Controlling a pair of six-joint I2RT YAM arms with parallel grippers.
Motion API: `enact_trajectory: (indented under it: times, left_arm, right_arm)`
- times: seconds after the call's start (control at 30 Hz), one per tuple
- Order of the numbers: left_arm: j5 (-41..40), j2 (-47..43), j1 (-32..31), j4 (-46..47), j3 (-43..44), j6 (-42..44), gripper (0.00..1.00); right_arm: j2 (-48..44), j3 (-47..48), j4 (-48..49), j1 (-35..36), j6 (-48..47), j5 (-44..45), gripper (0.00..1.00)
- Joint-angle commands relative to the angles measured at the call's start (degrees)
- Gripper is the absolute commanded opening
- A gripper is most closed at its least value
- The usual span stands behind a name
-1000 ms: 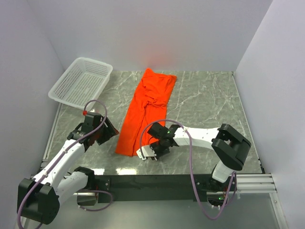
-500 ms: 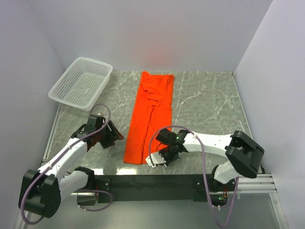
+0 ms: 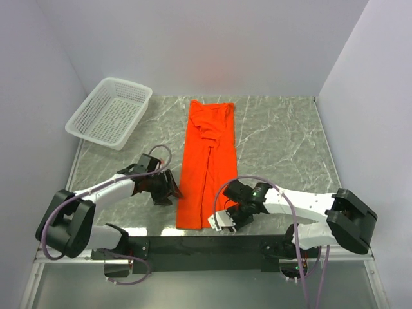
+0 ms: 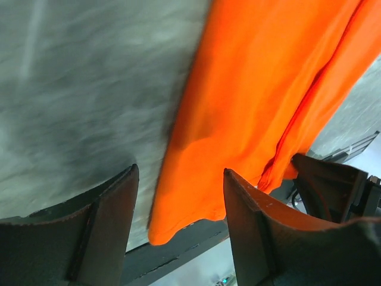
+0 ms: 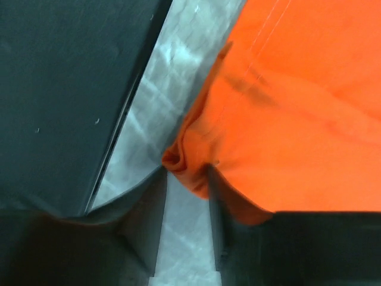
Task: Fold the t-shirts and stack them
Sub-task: Fold the tshirt
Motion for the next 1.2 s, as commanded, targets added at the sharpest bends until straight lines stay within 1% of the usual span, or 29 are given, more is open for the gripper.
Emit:
enact_trajectory:
  times: [0.0,0.07,0.17,0.2,0.23,0.27,0.3,0.33,0.37,0.4,0.43,0.47,0.5,0.53,0.57,0.6,0.63,0.67,0.7,0.73,0.77,0.8,0.83,0.93,1.0,1.17]
  left_arm:
    - [-2.5,0.8,-1.5,0.9,4.6,1.1,0.64]
    - [-5.6,0.1,-1.5,-0.6,6.6,1.6,0.64]
    - [-8.2,-1.3,-1.4,-1.9,9.4,3.2,0.67]
    - [-9.9,-1.7,-1.5,-2.3,10.3,4.2,0.68]
    - [-10.8,-1.8,-1.4,-2.7,11.9,4.7,0.69]
    - [-11.4,-1.8,-1.3,-2.9,12.8,6.1,0.7]
    - [-13.1,-1.6,-1.2,-2.9,13.6,6.9,0.71]
    - [-13.7,-0.9,-0.9,-2.6,15.6,7.5,0.72]
    - [-13.8,-0.3,0.2,-1.7,16.6,8.9,0.73]
    - [-13.3,2.1,1.0,0.5,17.6,9.3,0.73]
    - [-12.9,3.7,2.0,1.7,20.1,9.7,0.73]
    - [-12.2,5.6,3.8,2.8,21.8,10.0,0.72]
    - [-11.9,9.8,4.6,5.0,23.6,10.4,0.71]
    - [-11.3,11.9,5.3,5.9,27.8,10.7,0.7]
    - [-11.1,14.3,6.3,6.5,30.4,11.2,0.69]
    - [-10.6,19.2,6.7,7.1,33.0,11.5,0.68]
    - [-10.4,21.7,6.8,7.3,38.9,11.8,0.66]
    - [-10.4,24.3,7.2,7.0,42.0,12.2,0.64]
    - [-10.4,29.3,7.3,6.8,45.2,12.3,0.63]
    - [-10.5,31.7,7.4,6.3,51.2,12.2,0.62]
    - [-11.3,34.1,7.7,6.0,54.0,11.7,0.61]
    - [-11.3,38.7,7.9,6.0,56.8,11.3,0.6]
    - [-11.4,40.8,8.3,5.9,61.6,10.9,0.59]
    - [-11.3,48.6,9.4,6.3,69.5,8.3,0.57]
    - [-10.6,53.5,10.4,7.6,72.8,6.3,0.57]
    - [-9.9,63.0,11.1,7.2,85.3,3.4,0.57]
  right_arm:
    - [-2.3,0.1,-3.6,-1.4,2.5,0.5,0.43]
    - [-4.0,1.9,-5.5,-2.6,3.2,-0.2,0.52]
    - [-4.4,8.4,-10.1,-8.4,4.0,-3.8,0.54]
    - [-4.4,11.9,-11.1,-11.9,4.2,-4.5,0.54]
    - [-4.3,13.5,-12.4,-14.0,4.6,-5.3,0.54]
    - [-4.2,16.8,-12.9,-16.0,5.3,-7.6,0.54]
    - [-3.9,18.3,-12.7,-21.0,6.4,-8.6,0.54]
    - [-2.9,19.7,-10.5,-23.4,8.3,-9.4,0.54]
    - [-2.0,22.4,-8.4,-26.3,15.1,-9.9,0.53]
    - [-0.8,23.9,-6.0,-28.7,19.6,-9.9,0.53]
    - [2.7,25.6,-1.4,-33.8,24.6,-9.9,0.52]
    - [4.9,30.2,-0.4,-36.2,33.2,-10.4,0.52]
    - [7.4,33.0,0.3,-38.4,37.8,-12.2,0.52]
    - [12.8,35.9,0.8,-42.5,42.3,-13.1,0.51]
    - [15.7,41.4,0.7,-44.3,49.7,-15.1,0.51]
    - [18.3,43.9,0.3,-46.0,52.4,-18.3,0.51]
    - [22.8,46.1,0.2,-47.1,55.4,-18.6,0.5]
    - [24.6,49.7,0.0,-48.7,58.8,-19.3,0.5]
    - [26.2,51.3,0.1,-49.1,59.9,-19.9,0.5]
    - [28.5,52.6,0.6,-49.5,60.8,-19.7,0.5]
    - [29.6,54.8,1.0,-49.9,63.2,-19.3,0.5]
    - [30.6,55.9,0.9,-49.9,63.3,-19.2,0.5]
    - [32.5,57.0,1.0,-50.0,63.4,-18.6,0.5]
    - [35.8,59.9,2.6,-50.1,66.3,-17.2,0.5]
    - [37.2,61.7,2.8,-50.5,68.5,-17.8,0.5]
    - [37.1,58.9,5.3,-50.9,69.6,-19.0,0.5]
